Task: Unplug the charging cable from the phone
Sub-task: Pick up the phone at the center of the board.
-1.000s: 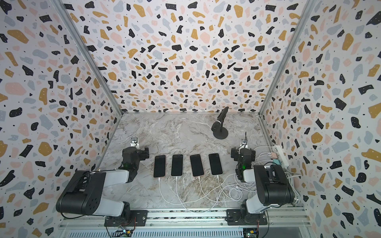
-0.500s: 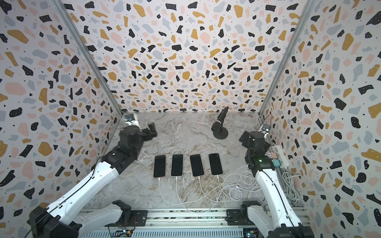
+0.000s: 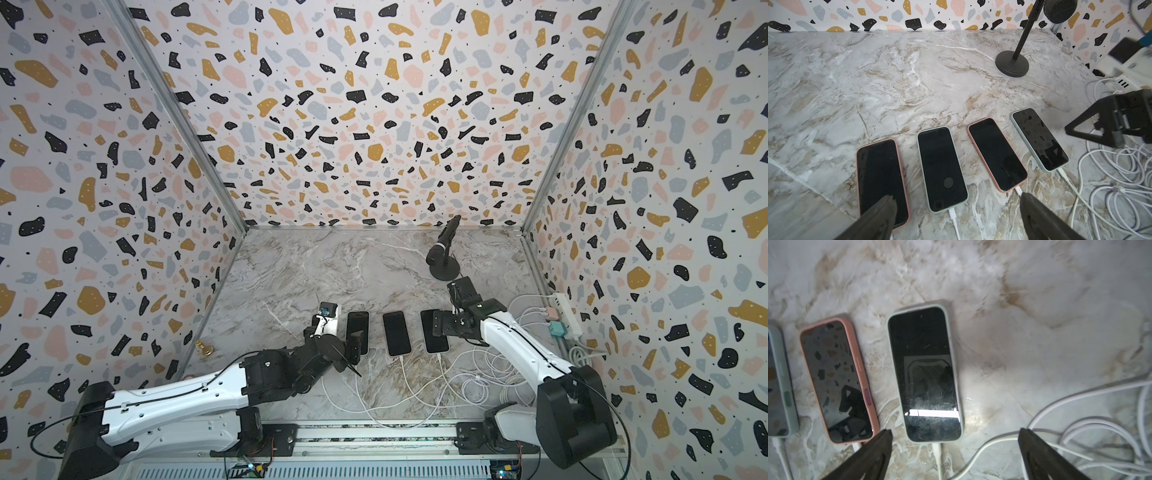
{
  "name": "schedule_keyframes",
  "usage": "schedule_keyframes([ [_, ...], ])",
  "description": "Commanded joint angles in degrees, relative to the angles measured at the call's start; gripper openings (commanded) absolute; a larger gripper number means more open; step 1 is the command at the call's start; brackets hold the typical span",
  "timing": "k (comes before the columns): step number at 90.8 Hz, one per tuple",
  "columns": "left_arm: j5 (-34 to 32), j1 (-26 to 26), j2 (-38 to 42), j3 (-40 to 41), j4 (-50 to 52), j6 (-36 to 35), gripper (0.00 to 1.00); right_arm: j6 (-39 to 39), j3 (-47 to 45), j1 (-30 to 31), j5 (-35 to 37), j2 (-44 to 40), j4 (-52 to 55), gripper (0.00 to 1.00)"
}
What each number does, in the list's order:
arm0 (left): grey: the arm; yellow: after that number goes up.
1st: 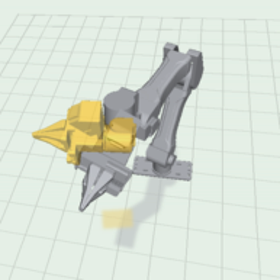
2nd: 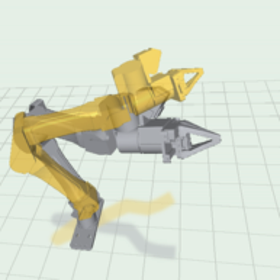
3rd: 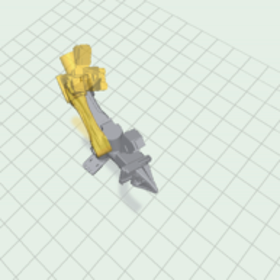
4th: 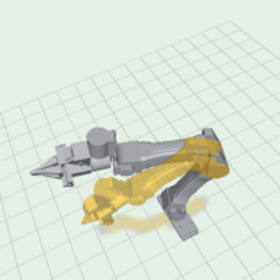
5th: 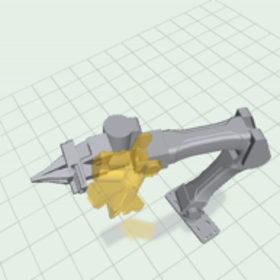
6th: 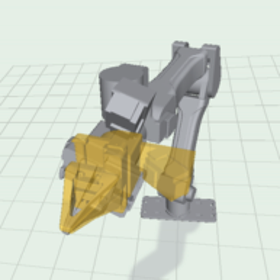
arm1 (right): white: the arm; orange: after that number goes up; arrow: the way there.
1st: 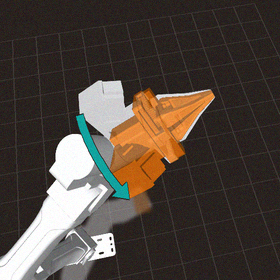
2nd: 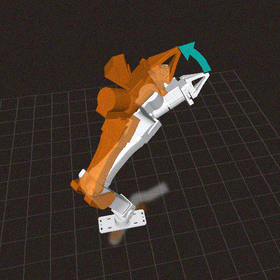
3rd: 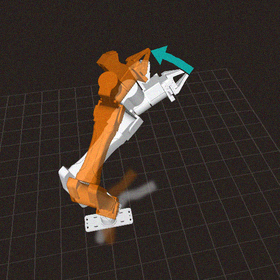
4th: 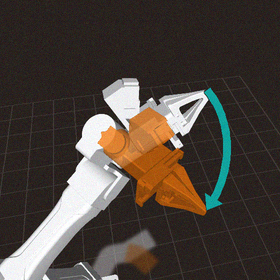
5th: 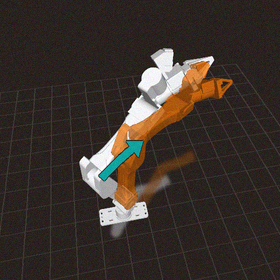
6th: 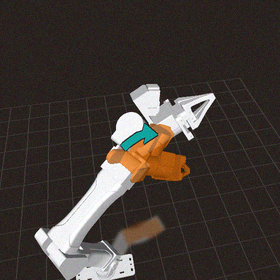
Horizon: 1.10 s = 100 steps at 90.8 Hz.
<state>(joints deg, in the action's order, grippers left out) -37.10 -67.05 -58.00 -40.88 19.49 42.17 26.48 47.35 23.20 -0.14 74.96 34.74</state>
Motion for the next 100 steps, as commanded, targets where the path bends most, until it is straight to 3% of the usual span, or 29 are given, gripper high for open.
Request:
schedule_keyframes([
  [1, -2.75, -0.63, 1.72, 1.53, 0.6, 3.38, 0.97, -1.45, 1.23, 2.18, 1.49, 2.31, 0.16, 1.0],
  [12, -2.36, -0.77, 1.75, 3.1, 0.76, 5.14, 0.97, -2.11, 2.25, 2.52, -2.71, 5.56, -1.68, 1.0],
  [24, -1.44, -0.75, 2.03, 4.91, -0.07, 7.19, 0.97, -3.22, 4.45, 2.56, 0.31, 8.82, 0.44, 1.0],
  [55, 0.24, -0.79, 3.75, 7.4, -0.8, 8.49, 0.98, -4.83, 6.26, 3.32, -4.31, 13.16, -1.28, 1.0],
  [100, 1.09, -0.79, 6.57, 10.31, -1.19, 9.38, 0.99, -3.62, 7.85, 6.11, 1.88, 18.24, -2.65, 1.0],
])
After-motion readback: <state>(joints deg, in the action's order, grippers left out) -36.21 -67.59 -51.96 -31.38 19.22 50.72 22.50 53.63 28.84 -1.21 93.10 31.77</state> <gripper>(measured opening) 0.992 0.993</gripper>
